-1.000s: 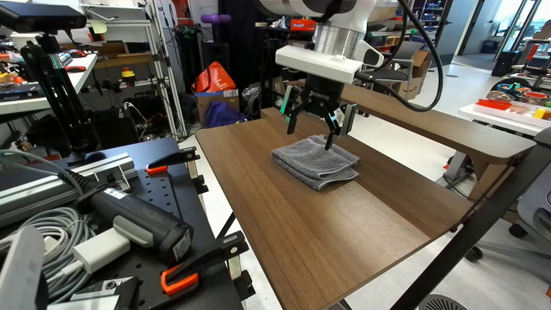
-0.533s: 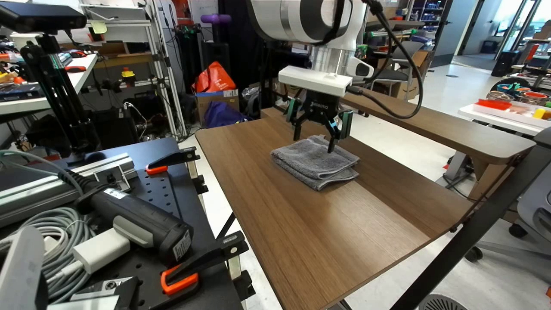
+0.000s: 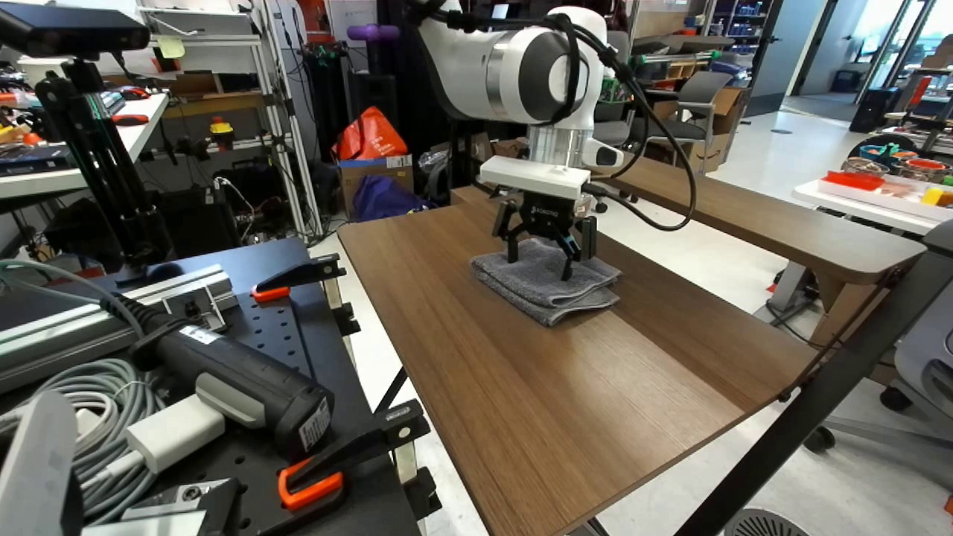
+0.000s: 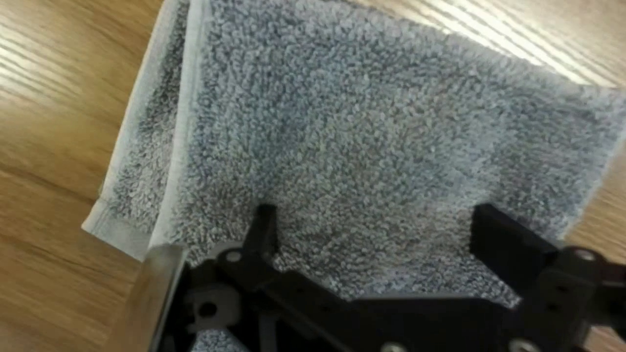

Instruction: Move the towel to the left

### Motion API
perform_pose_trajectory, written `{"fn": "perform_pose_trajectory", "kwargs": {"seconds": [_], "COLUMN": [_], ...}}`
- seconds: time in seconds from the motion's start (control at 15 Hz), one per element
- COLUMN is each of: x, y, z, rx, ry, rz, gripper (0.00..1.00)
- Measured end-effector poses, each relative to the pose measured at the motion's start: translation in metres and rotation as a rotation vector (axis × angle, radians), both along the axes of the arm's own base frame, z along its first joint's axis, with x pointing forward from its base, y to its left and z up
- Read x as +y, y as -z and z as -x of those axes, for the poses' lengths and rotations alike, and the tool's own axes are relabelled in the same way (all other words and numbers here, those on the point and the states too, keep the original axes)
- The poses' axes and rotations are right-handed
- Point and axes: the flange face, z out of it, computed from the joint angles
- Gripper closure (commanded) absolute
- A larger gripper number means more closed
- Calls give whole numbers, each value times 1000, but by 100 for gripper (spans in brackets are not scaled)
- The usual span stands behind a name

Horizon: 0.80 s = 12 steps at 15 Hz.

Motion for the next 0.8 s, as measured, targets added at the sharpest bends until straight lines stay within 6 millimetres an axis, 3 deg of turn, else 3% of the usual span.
{"fn": "perform_pose_trajectory", "kwargs": {"seconds": [0.27,0.8], "x": [34,151], "y": [12,20], "z": [-12,-7], "rx": [-21,-4], "ry": [-85,-402], "rz": [17,64], "gripper": [0,0]}}
